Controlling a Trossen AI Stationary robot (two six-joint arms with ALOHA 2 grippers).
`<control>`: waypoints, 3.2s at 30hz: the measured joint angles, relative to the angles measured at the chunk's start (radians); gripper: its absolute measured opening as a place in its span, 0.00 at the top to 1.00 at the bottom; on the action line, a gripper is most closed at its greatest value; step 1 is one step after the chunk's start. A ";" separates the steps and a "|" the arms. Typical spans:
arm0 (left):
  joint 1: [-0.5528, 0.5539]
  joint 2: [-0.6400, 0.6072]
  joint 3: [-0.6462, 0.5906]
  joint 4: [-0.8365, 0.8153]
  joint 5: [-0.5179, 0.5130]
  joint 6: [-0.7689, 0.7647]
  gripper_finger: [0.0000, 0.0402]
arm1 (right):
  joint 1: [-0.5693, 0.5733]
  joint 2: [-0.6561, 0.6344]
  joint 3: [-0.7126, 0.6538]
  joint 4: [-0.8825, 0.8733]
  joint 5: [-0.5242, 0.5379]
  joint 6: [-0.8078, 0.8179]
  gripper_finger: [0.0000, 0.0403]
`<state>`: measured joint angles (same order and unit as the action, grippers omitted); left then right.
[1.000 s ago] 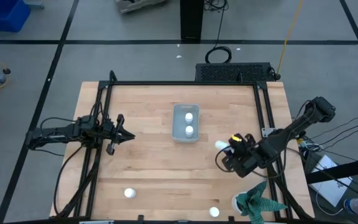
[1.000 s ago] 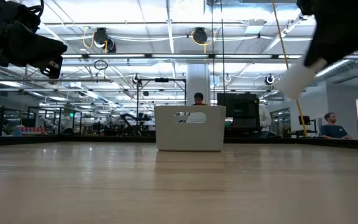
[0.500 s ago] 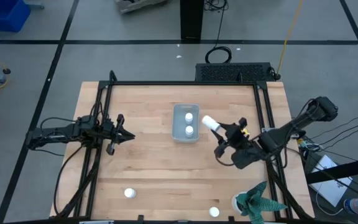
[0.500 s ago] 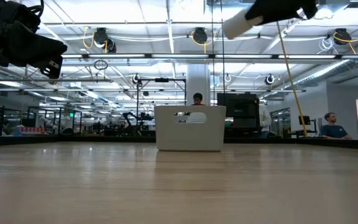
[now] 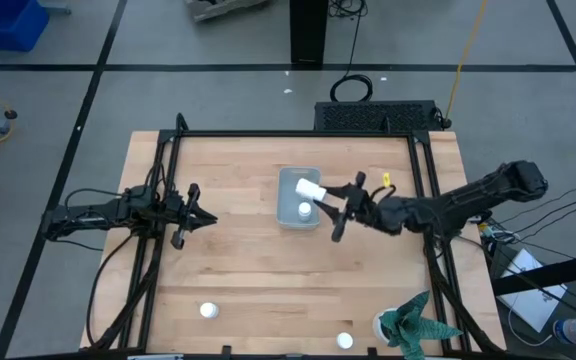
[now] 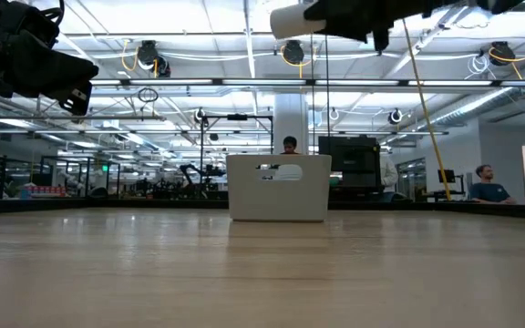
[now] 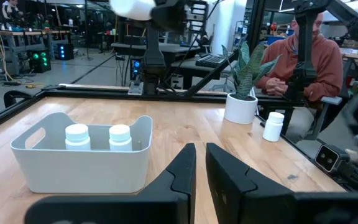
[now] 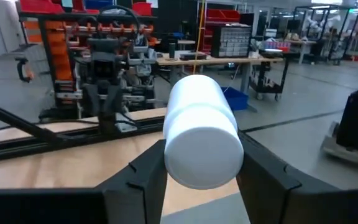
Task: Pick and place pill bottles into a basket
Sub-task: Put the white pill bottle into the gray bin
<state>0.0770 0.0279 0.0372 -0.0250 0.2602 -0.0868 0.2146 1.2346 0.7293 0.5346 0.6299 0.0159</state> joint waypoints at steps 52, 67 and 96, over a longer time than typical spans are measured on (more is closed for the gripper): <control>0.000 0.000 0.000 0.005 -0.001 0.000 0.90 | -0.523 0.779 1.414 -1.875 -0.709 0.028 0.61; 0.000 0.000 0.000 0.004 0.000 0.000 0.90 | -0.398 0.876 1.397 -1.823 -0.708 -0.111 0.62; 0.000 0.000 0.000 0.003 -0.001 0.000 0.90 | -0.328 1.040 1.376 -1.794 -0.736 -0.172 0.59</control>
<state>0.0772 0.0277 0.0372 -0.0219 0.2596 -0.0868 -0.1130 2.2749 2.1056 -1.2591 -0.1062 -0.1560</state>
